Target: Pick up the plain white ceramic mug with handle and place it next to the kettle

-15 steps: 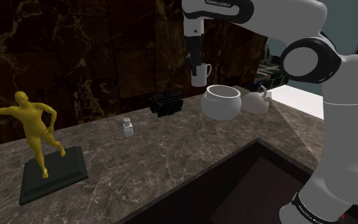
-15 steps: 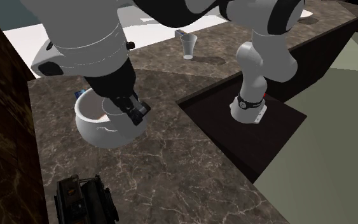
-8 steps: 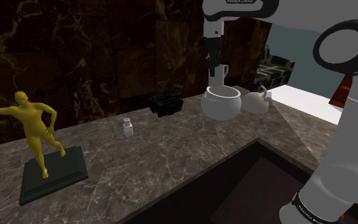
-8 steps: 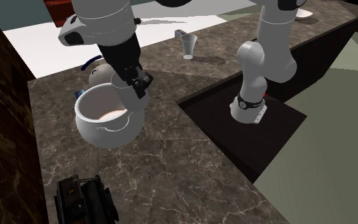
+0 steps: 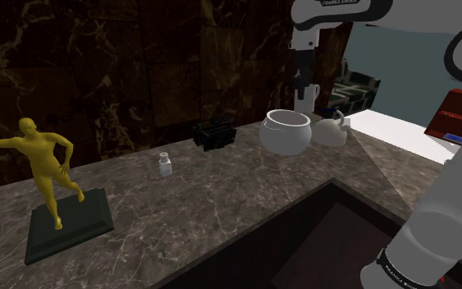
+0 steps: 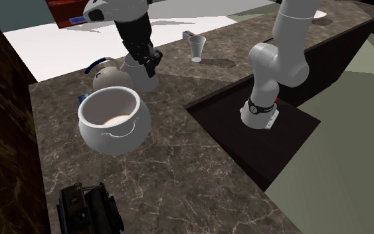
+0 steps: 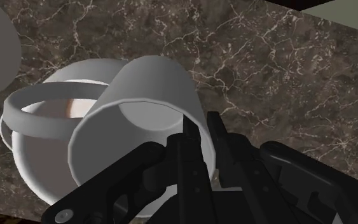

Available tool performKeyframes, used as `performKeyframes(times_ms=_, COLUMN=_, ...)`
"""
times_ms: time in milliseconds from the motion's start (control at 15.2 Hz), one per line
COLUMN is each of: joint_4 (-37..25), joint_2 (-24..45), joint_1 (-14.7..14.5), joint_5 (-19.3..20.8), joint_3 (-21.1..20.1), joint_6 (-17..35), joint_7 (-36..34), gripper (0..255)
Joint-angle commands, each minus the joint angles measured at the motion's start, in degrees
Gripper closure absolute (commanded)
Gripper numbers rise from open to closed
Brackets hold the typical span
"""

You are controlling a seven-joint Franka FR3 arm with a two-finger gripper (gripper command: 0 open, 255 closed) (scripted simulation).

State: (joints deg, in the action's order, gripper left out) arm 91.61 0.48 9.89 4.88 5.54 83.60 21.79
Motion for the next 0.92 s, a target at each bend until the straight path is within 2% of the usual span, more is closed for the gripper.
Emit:
performKeyframes(times_ms=0, joint_4=2.63, joint_2=-2.18, joint_1=1.11, joint_5=0.55, joint_3=1.09, joint_6=0.66, joint_7=2.23, gripper=255)
performKeyframes(times_ms=396, joint_4=8.2, joint_2=-6.98, joint_1=4.6, joint_5=2.54, joint_3=5.0, joint_6=2.25, joint_7=9.4, gripper=255)
performKeyframes(times_ms=858, joint_4=11.5, joint_2=-10.07, joint_1=8.71, joint_5=5.05, joint_3=10.16, joint_6=3.76, joint_7=18.3, gripper=255)
